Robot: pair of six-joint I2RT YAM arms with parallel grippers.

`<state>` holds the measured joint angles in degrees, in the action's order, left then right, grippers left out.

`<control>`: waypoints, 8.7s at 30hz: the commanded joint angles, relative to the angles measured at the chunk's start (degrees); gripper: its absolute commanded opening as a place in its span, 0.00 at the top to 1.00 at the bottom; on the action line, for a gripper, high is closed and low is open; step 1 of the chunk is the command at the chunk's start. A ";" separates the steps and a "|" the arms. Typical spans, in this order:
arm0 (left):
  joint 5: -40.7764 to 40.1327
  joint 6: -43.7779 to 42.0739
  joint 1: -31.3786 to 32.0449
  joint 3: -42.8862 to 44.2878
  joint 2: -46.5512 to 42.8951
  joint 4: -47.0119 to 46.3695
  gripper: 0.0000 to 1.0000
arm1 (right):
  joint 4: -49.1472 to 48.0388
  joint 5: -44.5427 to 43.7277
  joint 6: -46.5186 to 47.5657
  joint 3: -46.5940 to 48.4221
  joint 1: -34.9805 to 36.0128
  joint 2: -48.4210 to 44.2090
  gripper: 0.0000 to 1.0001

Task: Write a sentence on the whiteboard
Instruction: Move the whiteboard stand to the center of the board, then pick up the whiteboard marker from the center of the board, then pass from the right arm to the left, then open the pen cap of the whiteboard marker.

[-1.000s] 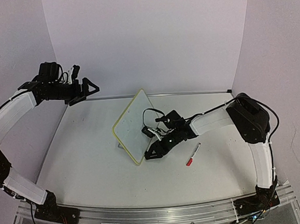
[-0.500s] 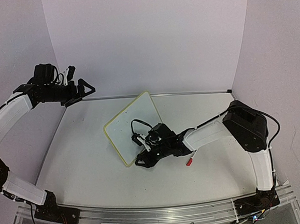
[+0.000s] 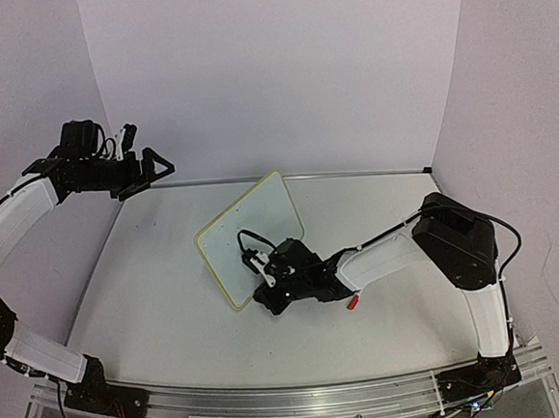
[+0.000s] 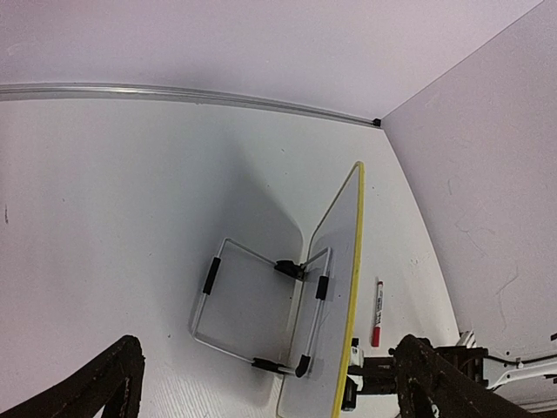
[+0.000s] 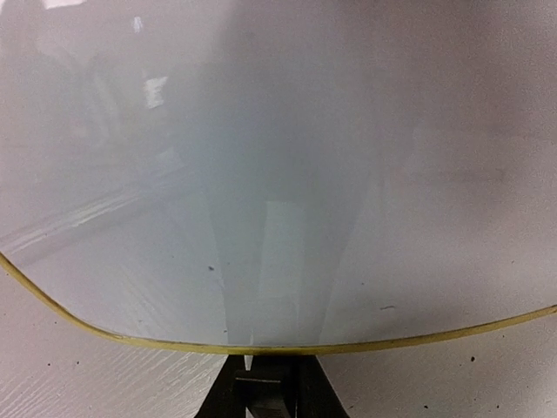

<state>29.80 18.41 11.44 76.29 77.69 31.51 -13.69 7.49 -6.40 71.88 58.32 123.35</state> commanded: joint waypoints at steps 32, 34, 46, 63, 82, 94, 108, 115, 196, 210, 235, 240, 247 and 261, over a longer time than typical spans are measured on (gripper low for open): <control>-1.49 -0.55 -1.56 -5.45 -4.85 -1.71 0.00 | 27.49 -41.84 -25.94 21.64 4.47 10.85 0.94; -1.61 -0.25 -1.66 -6.52 -5.16 -2.09 0.00 | 27.54 -41.13 -25.71 21.68 4.34 10.59 0.84; -6.53 2.69 -1.63 -19.61 -11.67 -9.38 0.00 | 26.47 -32.79 -25.92 9.29 5.78 -3.42 0.24; -6.11 8.36 0.96 -43.95 -23.55 -20.20 0.01 | 36.45 -24.63 -44.17 -17.37 -5.75 -33.09 0.24; -6.29 10.60 2.51 -52.34 -20.28 -29.85 0.00 | 41.06 -23.34 -50.47 -8.51 -13.00 -20.12 0.44; -6.04 8.86 2.61 -52.12 -20.28 -28.36 0.01 | 47.42 -28.28 -53.07 -4.92 -12.99 -15.87 0.61; -6.75 8.55 2.69 -52.64 -19.91 -28.05 0.00 | 48.41 -27.01 -52.36 -4.21 -14.29 -13.56 0.70; -7.19 8.40 3.37 -52.41 -21.29 -27.48 0.01 | 46.77 -26.15 -52.74 -5.03 -14.44 -12.79 0.77; -6.86 4.58 40.72 -20.91 -4.79 -23.03 1.00 | 36.23 -7.21 -26.88 2.17 -7.86 -48.41 0.12; 8.96 -16.41 39.62 -15.18 -4.88 -4.95 1.00 | 43.36 33.75 -15.52 9.14 -11.36 -39.39 0.15; 12.21 -15.45 39.64 -14.43 -1.56 -6.84 1.00 | 37.56 46.99 -16.24 5.59 -8.57 -33.34 0.68; 12.30 -15.35 39.62 -14.20 -1.43 -6.92 1.00 | 37.60 46.53 -15.64 5.75 -8.04 -33.20 0.82; 13.68 -14.89 39.62 -15.70 -2.06 -8.35 1.00 | 37.15 45.68 -13.54 5.19 -8.09 -35.79 1.00; 14.68 -15.66 39.62 -18.88 -5.79 -5.99 1.00 | 39.37 59.67 -8.99 1.27 -23.56 -43.80 1.00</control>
<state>45.12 3.11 51.18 58.28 74.80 22.18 25.26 62.53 -17.93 73.69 39.09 84.87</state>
